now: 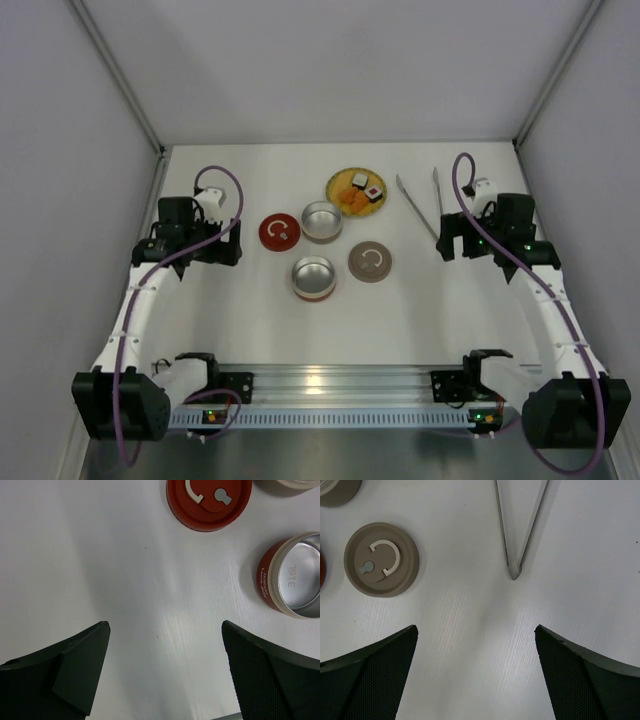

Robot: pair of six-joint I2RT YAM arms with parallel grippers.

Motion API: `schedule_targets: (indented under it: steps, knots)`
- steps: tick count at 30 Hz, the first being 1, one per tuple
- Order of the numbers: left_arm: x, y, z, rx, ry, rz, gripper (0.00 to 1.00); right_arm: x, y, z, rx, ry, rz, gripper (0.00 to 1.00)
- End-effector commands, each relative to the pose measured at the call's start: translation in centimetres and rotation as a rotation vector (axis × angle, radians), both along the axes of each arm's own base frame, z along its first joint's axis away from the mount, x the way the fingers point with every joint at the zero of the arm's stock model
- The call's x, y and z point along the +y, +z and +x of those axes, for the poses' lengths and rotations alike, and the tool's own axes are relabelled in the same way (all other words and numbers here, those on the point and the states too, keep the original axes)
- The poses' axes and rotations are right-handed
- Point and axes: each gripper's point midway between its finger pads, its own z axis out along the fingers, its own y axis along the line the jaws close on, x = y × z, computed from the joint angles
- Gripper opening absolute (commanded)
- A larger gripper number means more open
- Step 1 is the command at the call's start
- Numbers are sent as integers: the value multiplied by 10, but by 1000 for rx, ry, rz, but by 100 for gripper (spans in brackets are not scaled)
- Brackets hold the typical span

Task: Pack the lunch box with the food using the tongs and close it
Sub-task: Pick up the clamp at the center of the board.

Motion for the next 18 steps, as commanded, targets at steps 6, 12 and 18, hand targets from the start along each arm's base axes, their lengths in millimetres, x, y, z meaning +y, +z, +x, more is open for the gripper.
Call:
schedule_targets:
  steps: [6,12,18]
  knots:
    - [8,33,14,-151,83,2,98,-14,14,18,-39,-92,-8,99]
    - [11,22,17,-135,131,-8,98,-28,-5,34,50,-142,-71,99]
    - [9,4,18,-38,111,-1,98,-37,-40,56,177,-176,-107,99]
